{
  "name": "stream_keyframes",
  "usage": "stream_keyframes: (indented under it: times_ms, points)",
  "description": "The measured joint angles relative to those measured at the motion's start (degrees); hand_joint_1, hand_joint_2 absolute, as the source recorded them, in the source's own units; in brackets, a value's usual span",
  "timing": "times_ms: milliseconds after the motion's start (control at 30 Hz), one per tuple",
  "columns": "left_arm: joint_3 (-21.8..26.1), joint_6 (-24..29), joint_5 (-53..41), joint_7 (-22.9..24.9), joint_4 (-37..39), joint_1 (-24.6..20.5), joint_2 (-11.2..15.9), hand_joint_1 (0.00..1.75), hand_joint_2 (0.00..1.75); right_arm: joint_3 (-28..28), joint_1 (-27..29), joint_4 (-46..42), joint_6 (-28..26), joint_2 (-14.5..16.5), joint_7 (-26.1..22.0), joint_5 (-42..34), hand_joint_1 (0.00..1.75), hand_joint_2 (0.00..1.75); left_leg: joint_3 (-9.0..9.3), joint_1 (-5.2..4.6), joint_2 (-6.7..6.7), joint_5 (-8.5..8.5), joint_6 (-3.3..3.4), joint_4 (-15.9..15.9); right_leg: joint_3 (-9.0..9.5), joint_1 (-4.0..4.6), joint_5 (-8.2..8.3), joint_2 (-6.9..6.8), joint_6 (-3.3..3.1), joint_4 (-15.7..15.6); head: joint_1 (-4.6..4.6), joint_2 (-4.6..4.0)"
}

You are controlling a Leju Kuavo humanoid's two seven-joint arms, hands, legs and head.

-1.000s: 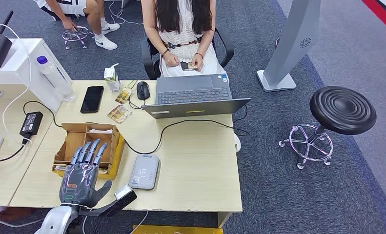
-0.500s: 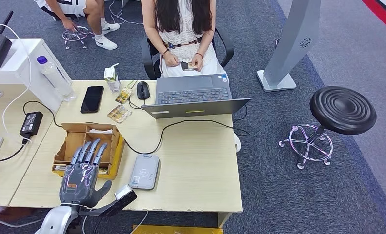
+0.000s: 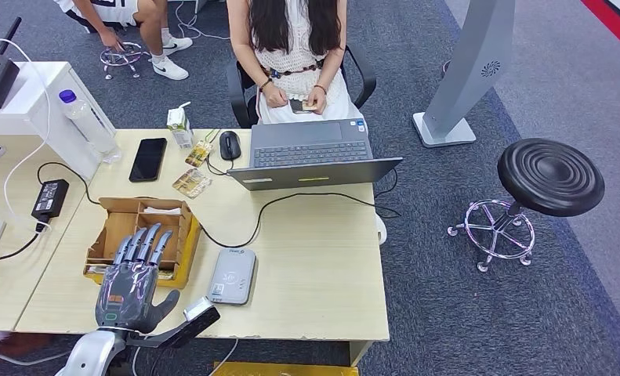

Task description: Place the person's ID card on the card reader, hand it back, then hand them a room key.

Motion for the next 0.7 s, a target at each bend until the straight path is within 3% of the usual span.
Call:
stream_keyframes:
  times_ms: [133, 300, 700]
  points:
    - [1.7, -0.4, 1.7, 2.5, 1.5, -0.2, 0.0, 0.0, 1.75, 0.0, 0.0, 0.0, 0.2, 0.0, 0.0, 1.2, 0.0, 1.75, 0.01, 0.01, 0.02, 0.0, 0.0, 0.0, 0.0, 0.0, 0.0, 0.02, 0.0, 0.0, 0.0, 0.0]
    - [6.0, 0.1, 2.8, 2.0, 5.3, -0.7, -0.2, 0.0, 1.75, 0.0, -0.1, 0.0, 0.4, 0.0, 0.1, 2.0, 0.0, 1.75, 0.02, 0.02, 0.0, 0.01, -0.01, 0.0, 0.0, 0.01, 0.0, 0.0, 0.0, 0.0, -0.01, 0.0]
    - [8.5, 0.2, 2.4, 1.6, 7.4, -0.8, -1.2, 0.0, 1.75, 0.0, -0.1, 0.0, 0.8, 0.0, 0.0, 2.2, 0.0, 1.75, -0.01, 0.0, 0.0, -0.01, 0.01, 0.0, 0.0, 0.0, 0.0, 0.0, 0.0, 0.0, 0.0, 0.0]
